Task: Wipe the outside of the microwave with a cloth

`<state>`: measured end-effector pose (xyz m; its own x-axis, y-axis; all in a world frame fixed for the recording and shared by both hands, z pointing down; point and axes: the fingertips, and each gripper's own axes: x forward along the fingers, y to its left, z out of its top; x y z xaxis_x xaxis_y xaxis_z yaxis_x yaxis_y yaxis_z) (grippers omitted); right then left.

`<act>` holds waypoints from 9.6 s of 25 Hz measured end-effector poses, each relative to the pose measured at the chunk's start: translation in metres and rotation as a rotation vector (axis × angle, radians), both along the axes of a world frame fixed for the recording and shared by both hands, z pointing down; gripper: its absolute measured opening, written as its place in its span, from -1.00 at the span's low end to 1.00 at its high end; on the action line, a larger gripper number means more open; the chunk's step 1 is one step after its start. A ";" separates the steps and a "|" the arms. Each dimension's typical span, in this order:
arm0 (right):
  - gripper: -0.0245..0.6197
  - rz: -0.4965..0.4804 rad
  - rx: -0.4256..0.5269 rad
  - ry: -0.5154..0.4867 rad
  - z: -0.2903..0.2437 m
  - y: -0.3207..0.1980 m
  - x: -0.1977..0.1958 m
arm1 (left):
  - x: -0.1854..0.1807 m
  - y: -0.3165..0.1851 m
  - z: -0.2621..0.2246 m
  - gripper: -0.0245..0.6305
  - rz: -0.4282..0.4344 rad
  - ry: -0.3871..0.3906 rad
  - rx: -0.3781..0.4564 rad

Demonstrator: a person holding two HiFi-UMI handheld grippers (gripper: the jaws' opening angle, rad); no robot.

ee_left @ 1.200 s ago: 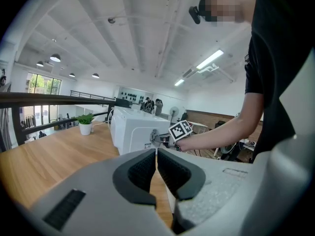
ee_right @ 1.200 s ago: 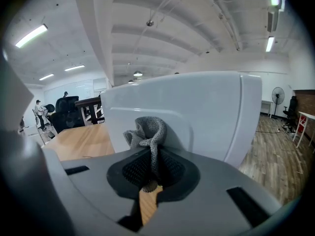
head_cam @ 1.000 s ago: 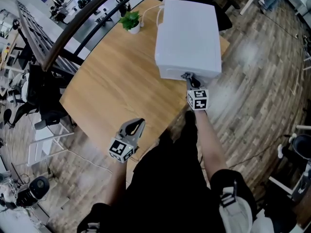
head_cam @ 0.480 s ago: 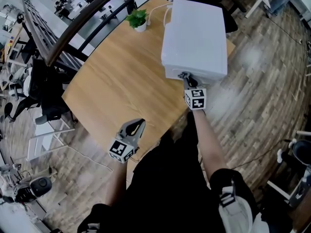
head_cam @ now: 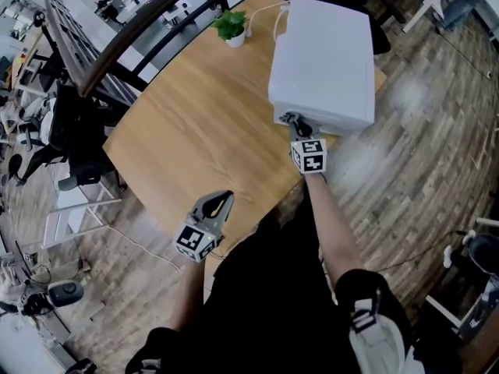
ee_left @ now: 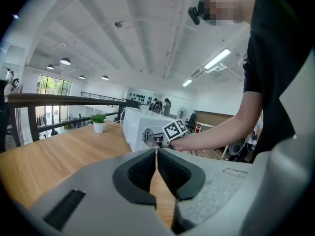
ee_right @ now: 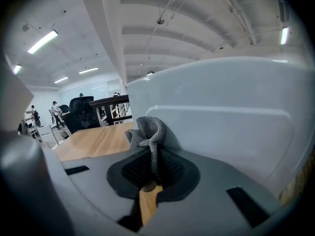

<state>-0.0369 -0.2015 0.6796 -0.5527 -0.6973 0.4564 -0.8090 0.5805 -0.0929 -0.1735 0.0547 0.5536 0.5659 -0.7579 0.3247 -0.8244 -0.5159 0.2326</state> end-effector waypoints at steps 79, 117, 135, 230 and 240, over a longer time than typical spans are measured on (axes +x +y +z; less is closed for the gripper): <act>-0.87 0.089 -0.101 -0.013 0.064 0.001 0.054 | 0.034 -0.020 0.017 -0.89 0.046 -0.006 -0.016; -0.87 0.313 -0.140 0.020 0.071 0.000 0.234 | 0.126 -0.039 0.005 -0.89 0.133 0.007 -0.014; -0.87 0.340 -0.261 0.009 0.116 0.003 0.222 | 0.111 -0.026 0.016 -0.89 0.091 0.000 -0.050; -0.87 0.029 -0.251 -0.026 0.080 0.047 0.074 | 0.075 -0.044 0.003 -0.89 0.041 0.046 0.004; -0.87 -0.062 -0.226 -0.129 0.031 0.078 0.134 | 0.116 -0.065 -0.016 -0.89 0.089 0.044 0.038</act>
